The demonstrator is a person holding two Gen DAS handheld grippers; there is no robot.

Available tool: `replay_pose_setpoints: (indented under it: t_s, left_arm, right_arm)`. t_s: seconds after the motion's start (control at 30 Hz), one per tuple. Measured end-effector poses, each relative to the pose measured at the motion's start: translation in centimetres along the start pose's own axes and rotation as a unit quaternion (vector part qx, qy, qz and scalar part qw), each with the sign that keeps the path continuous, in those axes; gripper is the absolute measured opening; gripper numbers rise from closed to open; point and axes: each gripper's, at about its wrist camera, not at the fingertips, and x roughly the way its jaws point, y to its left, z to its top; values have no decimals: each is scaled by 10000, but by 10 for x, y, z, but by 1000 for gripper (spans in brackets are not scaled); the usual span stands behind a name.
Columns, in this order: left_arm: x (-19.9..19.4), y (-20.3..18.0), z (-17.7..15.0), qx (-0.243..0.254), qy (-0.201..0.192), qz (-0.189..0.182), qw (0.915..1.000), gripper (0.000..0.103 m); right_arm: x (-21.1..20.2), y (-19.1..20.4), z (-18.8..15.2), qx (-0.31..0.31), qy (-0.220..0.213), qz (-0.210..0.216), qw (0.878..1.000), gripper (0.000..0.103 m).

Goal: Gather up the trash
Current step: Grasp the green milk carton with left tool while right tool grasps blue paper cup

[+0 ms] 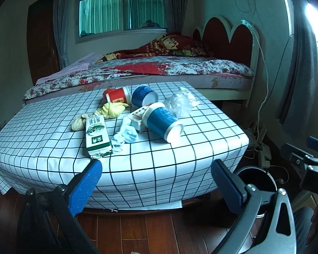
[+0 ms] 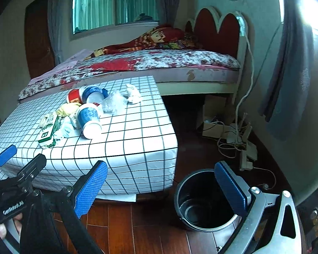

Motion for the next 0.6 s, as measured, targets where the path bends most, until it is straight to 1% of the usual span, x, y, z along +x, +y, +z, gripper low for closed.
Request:
replay_pose_setpoints:
  t_s: [0.03, 0.1, 0.13, 0.23, 0.3, 0.33, 0.4, 0.47, 0.53, 0.6]
  left_arm:
    - [5, 8, -1, -68, 61, 51, 9999, 103]
    - [14, 27, -3, -242, 157, 168, 9994, 102]
    - [18, 34, -4, -302, 187, 293, 9989, 102]
    - [29, 57, -3, -444, 164, 611, 9970, 102]
    - [39, 68, -1, -509, 135, 729, 9959, 102]
    - [44, 73, 0, -539, 128, 764, 9955, 101]
    - [60, 82, 2, -614, 228, 835, 9944, 93]
    - [72, 92, 6, -776, 245, 836, 9932, 91]
    - [85, 99, 11, -933, 304, 780, 9921, 89]
    - [99, 101, 16, -965, 334, 756, 9919, 86]
  right_arm:
    - [6, 5, 1, -58, 21, 81, 9999, 101]
    - [17, 15, 4, -145, 46, 269, 9995, 95]
    - [23, 20, 7, -189, 71, 370, 9991, 92]
    - [41, 40, 14, -322, 80, 735, 9967, 87]
    - [51, 53, 20, -450, 54, 923, 9947, 84]
    - [58, 62, 23, -531, 39, 1019, 9934, 83]
    - [73, 77, 29, -665, 69, 1151, 9911, 82]
    - [90, 93, 34, -813, 98, 1287, 9883, 77]
    - [106, 105, 38, -933, 130, 1316, 9868, 76]
    - [123, 113, 41, -984, 212, 1368, 9855, 74]
